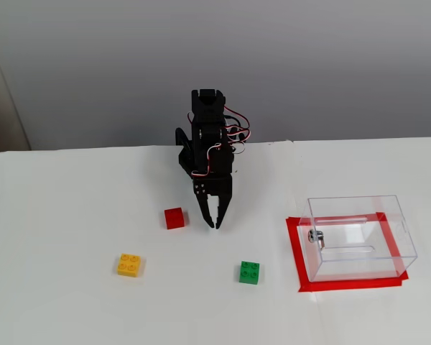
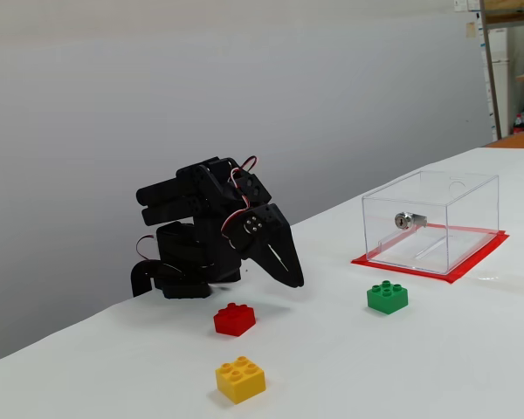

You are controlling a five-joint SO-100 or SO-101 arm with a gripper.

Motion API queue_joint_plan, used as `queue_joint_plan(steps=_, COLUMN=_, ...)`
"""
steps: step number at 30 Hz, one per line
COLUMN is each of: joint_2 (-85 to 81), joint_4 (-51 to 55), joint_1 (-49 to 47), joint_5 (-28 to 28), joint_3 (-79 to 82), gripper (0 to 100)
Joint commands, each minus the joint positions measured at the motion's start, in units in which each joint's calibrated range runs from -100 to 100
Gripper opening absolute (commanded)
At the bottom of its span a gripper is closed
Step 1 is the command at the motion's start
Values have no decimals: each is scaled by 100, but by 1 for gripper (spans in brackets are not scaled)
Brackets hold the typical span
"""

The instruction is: Pick the yellow lego brick and place it into the transparent box

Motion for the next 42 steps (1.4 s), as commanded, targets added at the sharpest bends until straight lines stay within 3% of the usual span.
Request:
queue_joint_plan(steps=1, joint_2=0, joint_4=-53, joint_1=-6, joint_5=-21, joint_3=-310, gripper=2)
queue_joint_plan(steps=7, joint_2=187, joint_4=16, joint_1=38, joint_5=-16, joint_3=-1052, gripper=2)
queue_joint_plan(steps=19, joint_2=2291, joint_4=8, joint_1=171, joint_5=-16, joint_3=-3113, gripper=2)
queue_joint_plan(steps=29, joint_2=3131, joint_4=695, joint_1=1916, joint_5=47, joint_3=-4849, gripper=2)
queue_joint_plan(steps=36, joint_2=3827, joint_4=1235, joint_1=3225, joint_5=397, joint_3=-5726, gripper=2)
queue_joint_plan(steps=42, joint_2=4778, joint_4=1235, joint_1=3831, joint_5=397, joint_3=-6368, gripper=2)
